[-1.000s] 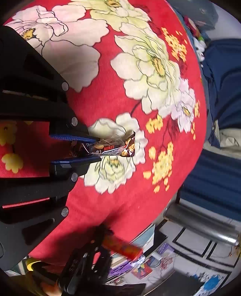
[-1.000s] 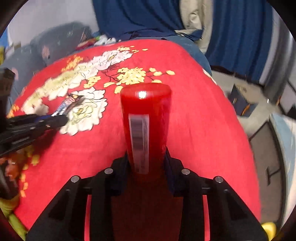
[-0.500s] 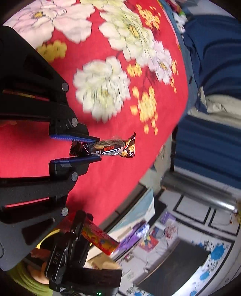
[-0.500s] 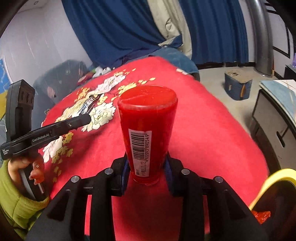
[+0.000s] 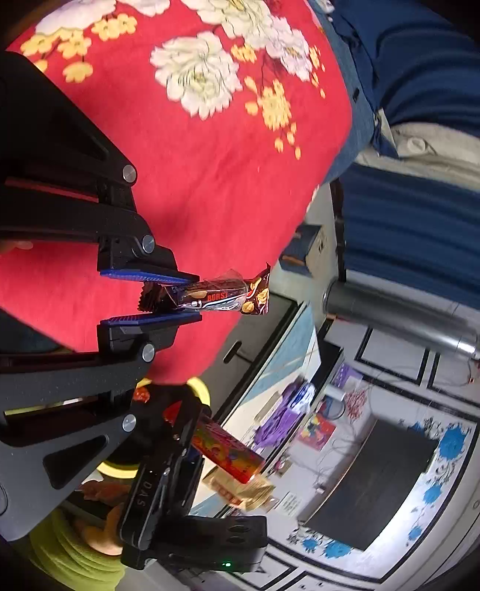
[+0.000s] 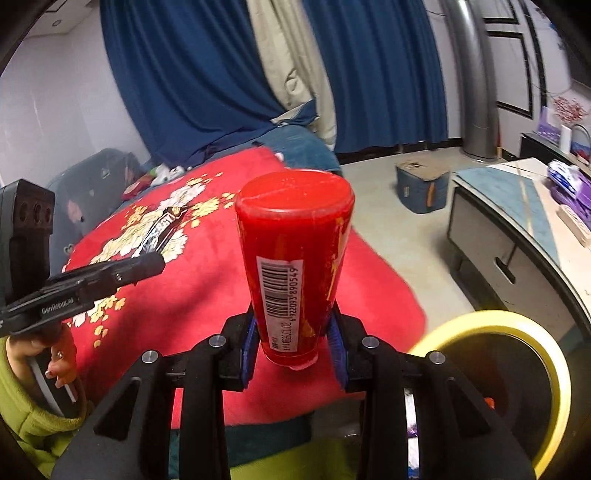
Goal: Collect trash
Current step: 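Carry the chocolate bar and red candy tube in both tools over the bin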
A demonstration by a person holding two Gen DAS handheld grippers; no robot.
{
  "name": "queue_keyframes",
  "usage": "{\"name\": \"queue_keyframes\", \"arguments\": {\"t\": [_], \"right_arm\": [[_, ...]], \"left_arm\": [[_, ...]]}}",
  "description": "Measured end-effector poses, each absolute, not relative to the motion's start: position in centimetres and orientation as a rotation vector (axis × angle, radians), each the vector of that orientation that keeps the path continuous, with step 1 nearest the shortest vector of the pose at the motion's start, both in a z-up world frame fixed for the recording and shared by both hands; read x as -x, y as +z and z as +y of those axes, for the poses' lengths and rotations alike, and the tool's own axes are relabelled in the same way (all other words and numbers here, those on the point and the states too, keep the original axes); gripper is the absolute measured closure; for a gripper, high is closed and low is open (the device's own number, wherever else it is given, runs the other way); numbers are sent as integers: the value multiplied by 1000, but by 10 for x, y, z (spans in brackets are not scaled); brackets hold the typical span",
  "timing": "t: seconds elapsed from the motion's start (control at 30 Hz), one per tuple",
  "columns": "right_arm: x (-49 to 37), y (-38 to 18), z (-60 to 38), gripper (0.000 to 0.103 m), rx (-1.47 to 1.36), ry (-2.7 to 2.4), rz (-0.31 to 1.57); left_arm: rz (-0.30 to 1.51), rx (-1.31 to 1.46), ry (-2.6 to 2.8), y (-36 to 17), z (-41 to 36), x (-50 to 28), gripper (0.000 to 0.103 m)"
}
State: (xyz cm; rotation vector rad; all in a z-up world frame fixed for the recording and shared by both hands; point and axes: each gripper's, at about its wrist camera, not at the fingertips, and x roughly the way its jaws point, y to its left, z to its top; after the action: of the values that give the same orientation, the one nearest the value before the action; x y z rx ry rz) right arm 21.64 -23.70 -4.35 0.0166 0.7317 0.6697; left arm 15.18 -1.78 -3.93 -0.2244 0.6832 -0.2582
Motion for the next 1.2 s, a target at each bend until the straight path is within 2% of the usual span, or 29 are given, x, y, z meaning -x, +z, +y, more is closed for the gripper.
{"name": "queue_keyframes", "arguments": {"t": [1.2], "right_arm": [[-180,-63,-388,72,-117,341,715]], "left_arm": [[691,46,-555,-47,-157,-156,94]]}}
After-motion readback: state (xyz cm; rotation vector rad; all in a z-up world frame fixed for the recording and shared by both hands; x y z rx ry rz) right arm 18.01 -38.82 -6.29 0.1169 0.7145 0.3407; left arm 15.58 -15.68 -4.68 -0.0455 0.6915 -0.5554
